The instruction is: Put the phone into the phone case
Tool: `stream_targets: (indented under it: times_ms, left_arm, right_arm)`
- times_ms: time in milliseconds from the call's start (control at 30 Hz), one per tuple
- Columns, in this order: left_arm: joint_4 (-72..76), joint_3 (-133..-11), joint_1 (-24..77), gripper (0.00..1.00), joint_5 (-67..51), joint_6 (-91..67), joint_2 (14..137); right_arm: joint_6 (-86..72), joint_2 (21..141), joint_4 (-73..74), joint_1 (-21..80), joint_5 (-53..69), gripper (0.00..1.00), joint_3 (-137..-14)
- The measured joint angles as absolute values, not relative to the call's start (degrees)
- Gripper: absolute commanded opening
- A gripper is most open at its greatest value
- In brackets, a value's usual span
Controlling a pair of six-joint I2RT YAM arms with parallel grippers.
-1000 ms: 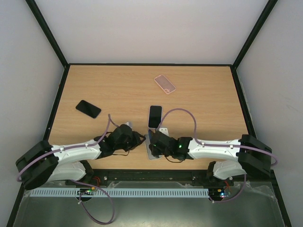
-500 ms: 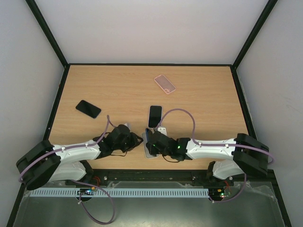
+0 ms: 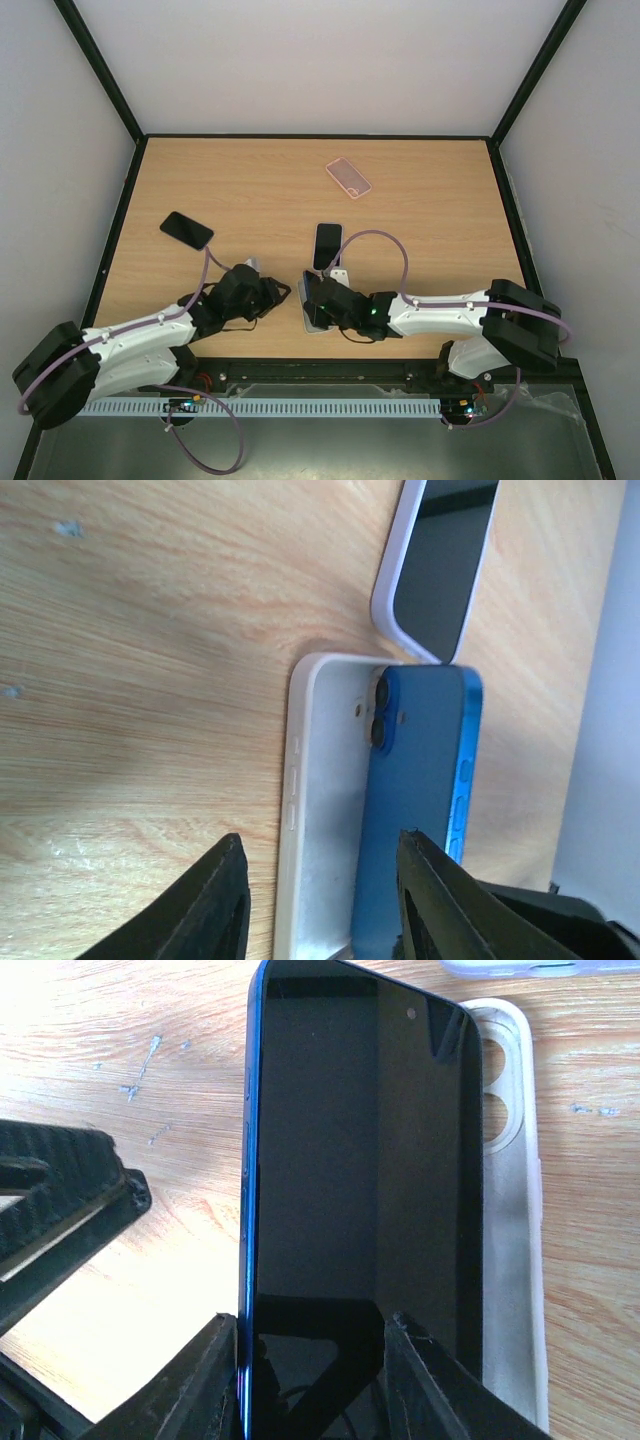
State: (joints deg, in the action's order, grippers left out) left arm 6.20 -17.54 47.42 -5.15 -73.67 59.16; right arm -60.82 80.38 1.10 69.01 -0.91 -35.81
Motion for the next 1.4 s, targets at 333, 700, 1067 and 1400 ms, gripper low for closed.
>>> stream_targets:
  times_ms: [333,700,1067,1400]
  left_arm:
    - [4.71,-17.17,45.93,0.51,-4.93,-72.55,55.48]
    - [4.51,-17.17,45.93,0.5,-5.21,-71.31,56.07]
    - [7.9,-16.84,45.93,0.36,-8.4,-69.87,62.61]
    - [13.82,-16.82,45.93,0.28,-12.21,-69.54,69.23]
  right_arm:
    - [-61.12,83.46,0.54,68.99,0.16,0.48,-37.87]
    - [-60.95,82.94,1.13,68.69,0.56,0.53,-38.52]
    - [-58.26,75.72,1.78,62.08,0.1,0.5,-33.69]
    - [-56.49,78.02,-3.44,58.33,5.87,0.45,-28.32]
